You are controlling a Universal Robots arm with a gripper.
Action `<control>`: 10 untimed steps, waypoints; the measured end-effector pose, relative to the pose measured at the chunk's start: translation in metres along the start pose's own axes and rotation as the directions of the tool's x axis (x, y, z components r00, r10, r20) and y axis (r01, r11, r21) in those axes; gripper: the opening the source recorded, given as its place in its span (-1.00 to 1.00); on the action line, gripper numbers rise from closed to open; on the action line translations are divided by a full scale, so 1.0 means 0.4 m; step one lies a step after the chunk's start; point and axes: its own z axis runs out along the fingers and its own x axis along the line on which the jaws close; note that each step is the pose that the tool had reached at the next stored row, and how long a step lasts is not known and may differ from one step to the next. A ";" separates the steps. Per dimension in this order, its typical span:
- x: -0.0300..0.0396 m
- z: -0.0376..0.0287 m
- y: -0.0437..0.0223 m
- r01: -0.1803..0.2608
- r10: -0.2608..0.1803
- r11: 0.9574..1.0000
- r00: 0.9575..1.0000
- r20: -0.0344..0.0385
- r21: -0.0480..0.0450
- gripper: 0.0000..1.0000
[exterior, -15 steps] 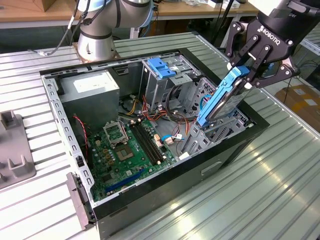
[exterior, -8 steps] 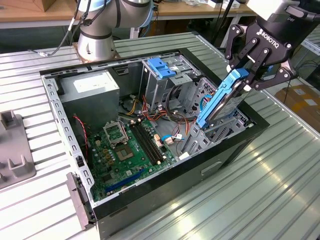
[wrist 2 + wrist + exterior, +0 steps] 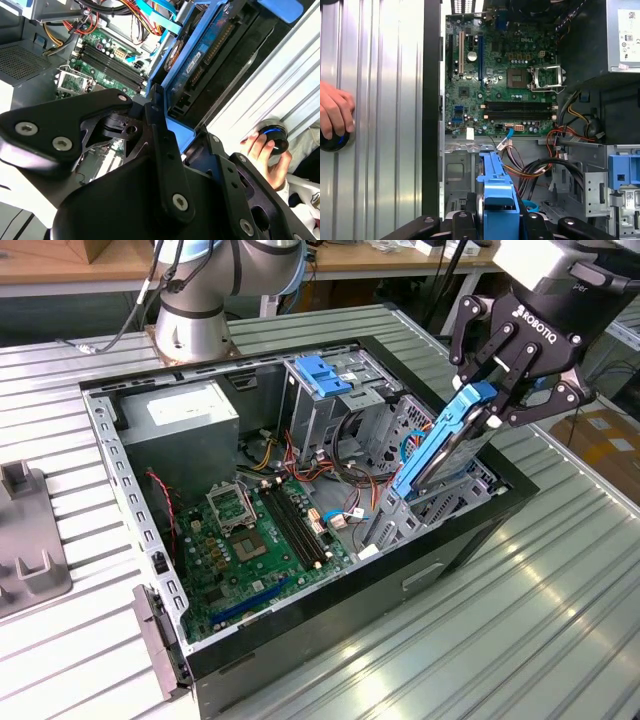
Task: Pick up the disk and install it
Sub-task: 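Pick up the disk, then insert the disk into the insertion slot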
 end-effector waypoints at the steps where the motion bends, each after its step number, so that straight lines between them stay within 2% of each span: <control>1: 0.001 0.002 0.000 0.000 0.000 1.000 1.000 0.000 0.000 -0.26; 10: 0.004 0.015 -0.002 0.000 0.000 1.000 1.000 0.000 0.000 -0.26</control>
